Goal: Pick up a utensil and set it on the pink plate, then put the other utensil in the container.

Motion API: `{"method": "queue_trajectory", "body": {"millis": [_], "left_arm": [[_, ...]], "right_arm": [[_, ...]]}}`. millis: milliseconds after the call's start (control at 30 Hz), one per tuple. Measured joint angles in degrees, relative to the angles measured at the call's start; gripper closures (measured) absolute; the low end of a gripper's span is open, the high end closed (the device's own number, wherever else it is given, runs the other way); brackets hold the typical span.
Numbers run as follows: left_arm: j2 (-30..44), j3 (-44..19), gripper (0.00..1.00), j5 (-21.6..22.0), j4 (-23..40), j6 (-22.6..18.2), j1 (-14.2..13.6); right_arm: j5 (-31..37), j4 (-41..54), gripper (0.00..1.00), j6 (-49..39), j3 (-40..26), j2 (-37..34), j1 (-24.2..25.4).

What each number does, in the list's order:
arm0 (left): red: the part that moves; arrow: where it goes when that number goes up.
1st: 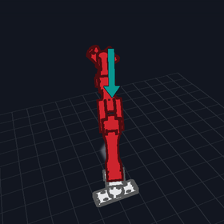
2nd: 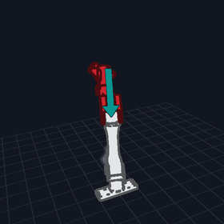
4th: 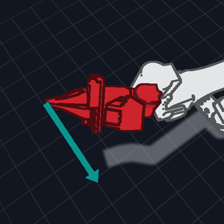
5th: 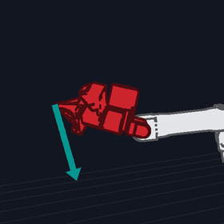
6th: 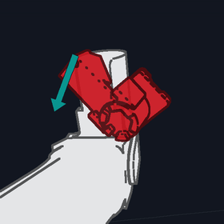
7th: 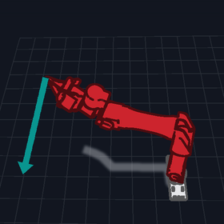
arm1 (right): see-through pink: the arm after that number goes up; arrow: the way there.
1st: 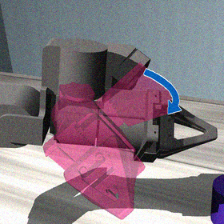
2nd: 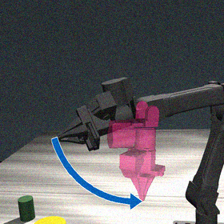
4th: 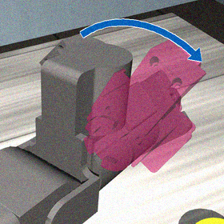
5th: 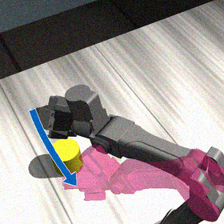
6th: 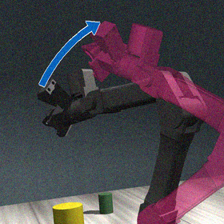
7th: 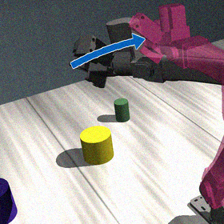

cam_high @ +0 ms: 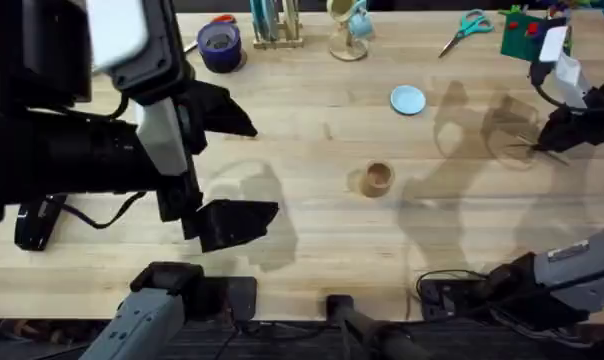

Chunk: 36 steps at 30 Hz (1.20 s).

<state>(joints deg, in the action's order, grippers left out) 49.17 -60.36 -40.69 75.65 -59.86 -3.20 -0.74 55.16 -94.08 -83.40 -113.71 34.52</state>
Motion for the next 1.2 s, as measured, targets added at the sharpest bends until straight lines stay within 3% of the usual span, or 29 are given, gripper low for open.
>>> {"method": "queue_trajectory", "body": {"millis": [467, 667, 933, 1200], "left_arm": [[0.0, 0.0, 0.007, 0.2, 0.0, 0.0, 0.0], [0.0, 0.0, 0.008, 0.3, 0.0, 0.0, 0.0], [0.0, 0.0, 0.007, 0.3, 0.0, 0.0, 0.0], [0.0, 0.0, 0.007, 0.3, 0.0, 0.0, 0.0]], "right_arm": [[1.8, -0.1, 0.973, 0.8, -0.1, 0.1, -1.3], [1.4, 0.8, 0.972, 2.2, -0.2, 4.4, -2.1], [-7.1, 2.7, 0.972, 2.4, -0.9, 14.4, -2.1], [-23.9, 3.2, 0.972, 2.6, -1.0, 19.7, -2.1]]}}
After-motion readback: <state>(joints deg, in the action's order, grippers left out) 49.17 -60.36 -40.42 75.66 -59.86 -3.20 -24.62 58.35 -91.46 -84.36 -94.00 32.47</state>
